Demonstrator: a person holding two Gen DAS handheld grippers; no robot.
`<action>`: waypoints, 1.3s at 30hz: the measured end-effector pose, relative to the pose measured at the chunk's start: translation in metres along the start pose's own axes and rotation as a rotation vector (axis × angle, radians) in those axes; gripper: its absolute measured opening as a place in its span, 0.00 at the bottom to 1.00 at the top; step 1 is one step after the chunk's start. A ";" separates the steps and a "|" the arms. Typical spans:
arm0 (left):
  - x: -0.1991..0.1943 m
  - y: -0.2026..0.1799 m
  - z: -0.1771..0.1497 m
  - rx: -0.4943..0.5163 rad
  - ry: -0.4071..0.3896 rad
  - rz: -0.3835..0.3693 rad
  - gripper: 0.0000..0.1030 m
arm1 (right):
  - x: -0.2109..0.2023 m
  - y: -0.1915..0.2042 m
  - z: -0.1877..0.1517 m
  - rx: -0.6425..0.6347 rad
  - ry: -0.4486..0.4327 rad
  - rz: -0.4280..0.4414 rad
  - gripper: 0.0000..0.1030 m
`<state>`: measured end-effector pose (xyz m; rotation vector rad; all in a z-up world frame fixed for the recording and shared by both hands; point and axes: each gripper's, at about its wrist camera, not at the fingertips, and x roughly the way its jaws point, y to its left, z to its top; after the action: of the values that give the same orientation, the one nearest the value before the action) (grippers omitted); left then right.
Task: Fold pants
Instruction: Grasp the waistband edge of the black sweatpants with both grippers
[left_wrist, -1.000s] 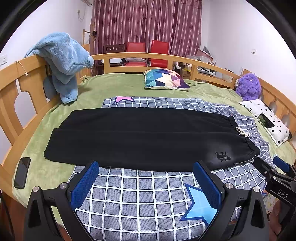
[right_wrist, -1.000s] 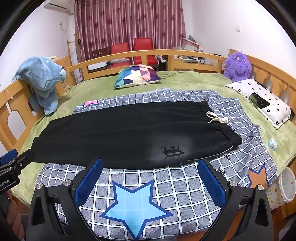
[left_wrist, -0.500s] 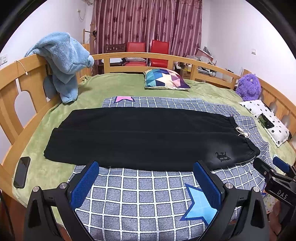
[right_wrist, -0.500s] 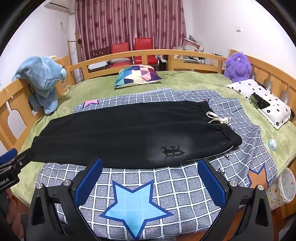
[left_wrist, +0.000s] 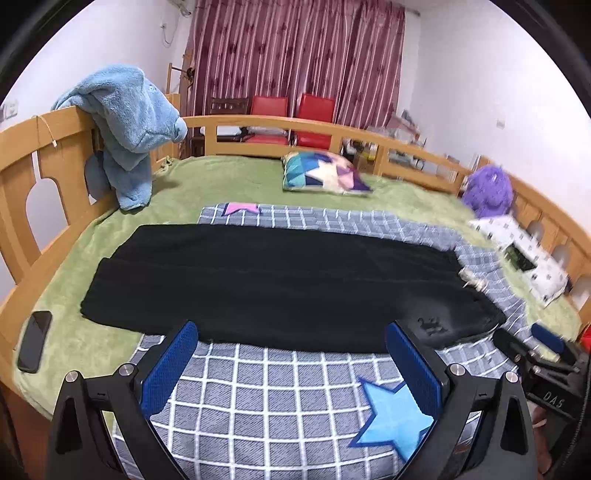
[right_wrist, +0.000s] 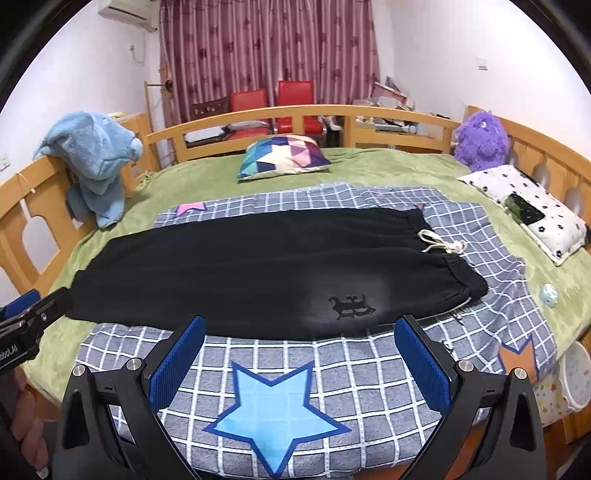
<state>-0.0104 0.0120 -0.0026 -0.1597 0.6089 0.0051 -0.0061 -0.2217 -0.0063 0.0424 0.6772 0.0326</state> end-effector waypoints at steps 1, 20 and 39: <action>-0.001 0.003 0.000 -0.014 -0.015 -0.012 1.00 | 0.000 0.000 0.000 0.003 -0.004 0.017 0.98; 0.054 0.100 0.011 0.030 -0.022 0.209 1.00 | 0.044 -0.103 0.030 0.107 -0.045 -0.023 0.95; 0.158 0.185 -0.054 -0.210 0.199 0.064 0.88 | 0.171 -0.179 -0.046 0.365 0.147 0.126 0.77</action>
<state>0.0784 0.1804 -0.1637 -0.3471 0.8114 0.1167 0.1015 -0.3916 -0.1579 0.4374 0.8201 0.0327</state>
